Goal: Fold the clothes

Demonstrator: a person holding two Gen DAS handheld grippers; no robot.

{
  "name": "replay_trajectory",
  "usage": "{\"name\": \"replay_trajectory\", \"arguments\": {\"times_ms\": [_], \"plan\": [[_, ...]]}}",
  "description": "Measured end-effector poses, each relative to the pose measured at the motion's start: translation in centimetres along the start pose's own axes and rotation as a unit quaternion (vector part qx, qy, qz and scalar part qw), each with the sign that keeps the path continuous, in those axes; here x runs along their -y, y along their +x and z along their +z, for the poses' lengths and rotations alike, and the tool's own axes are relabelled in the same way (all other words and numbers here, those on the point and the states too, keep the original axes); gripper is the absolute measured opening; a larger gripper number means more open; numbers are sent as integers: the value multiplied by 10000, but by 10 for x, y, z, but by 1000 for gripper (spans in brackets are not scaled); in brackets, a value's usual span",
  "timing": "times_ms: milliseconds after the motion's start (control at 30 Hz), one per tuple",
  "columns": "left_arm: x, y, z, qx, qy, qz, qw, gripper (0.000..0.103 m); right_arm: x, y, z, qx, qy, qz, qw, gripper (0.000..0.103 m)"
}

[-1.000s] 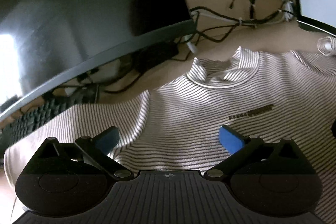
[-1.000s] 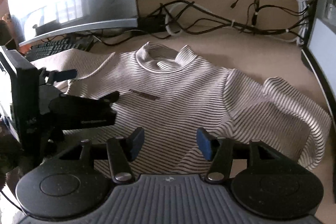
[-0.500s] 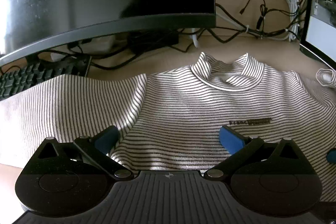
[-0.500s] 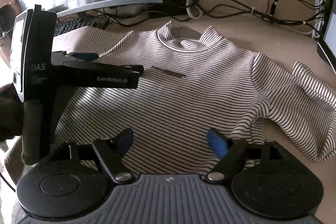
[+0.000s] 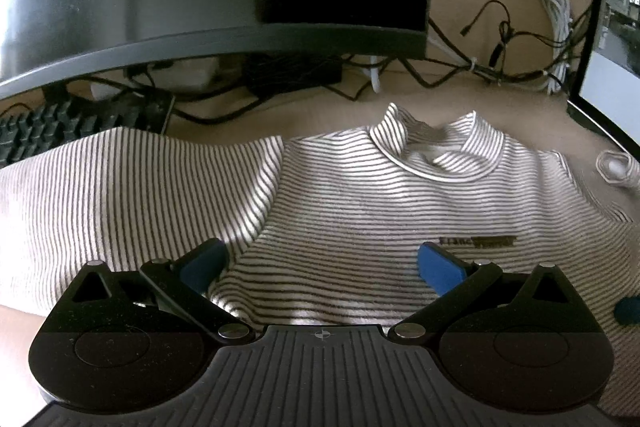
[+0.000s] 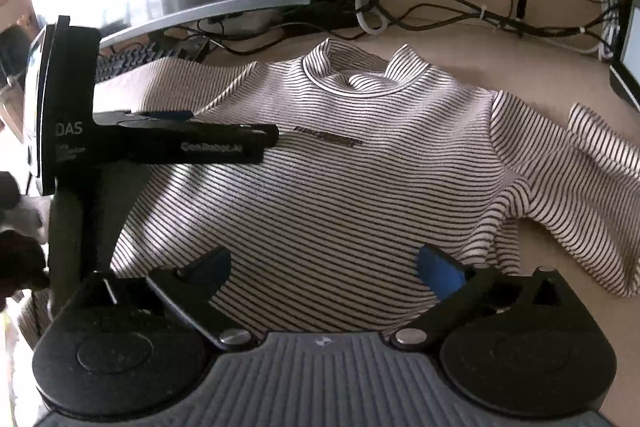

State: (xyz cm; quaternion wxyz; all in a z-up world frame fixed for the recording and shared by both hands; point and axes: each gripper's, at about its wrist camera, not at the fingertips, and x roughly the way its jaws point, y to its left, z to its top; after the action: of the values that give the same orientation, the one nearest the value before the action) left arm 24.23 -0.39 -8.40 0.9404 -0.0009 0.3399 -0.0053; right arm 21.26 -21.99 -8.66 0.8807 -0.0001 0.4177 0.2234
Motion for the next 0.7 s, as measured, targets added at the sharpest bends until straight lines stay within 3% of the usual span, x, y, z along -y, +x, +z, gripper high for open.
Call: {"name": "replay_trajectory", "arguments": {"times_ms": [300,433,700], "plan": [[-5,-1,-1,48,-101,-103,9999,103,13,-2,7,-49,639,309,9975,103],[1,3,1,-11,68,-11,10000,103,8,-2,4,36,573,268,9980,103],[8,23,17,-8,395,-229,9990,103,-11,5,-8,184,229,-62,9996,103]]}}
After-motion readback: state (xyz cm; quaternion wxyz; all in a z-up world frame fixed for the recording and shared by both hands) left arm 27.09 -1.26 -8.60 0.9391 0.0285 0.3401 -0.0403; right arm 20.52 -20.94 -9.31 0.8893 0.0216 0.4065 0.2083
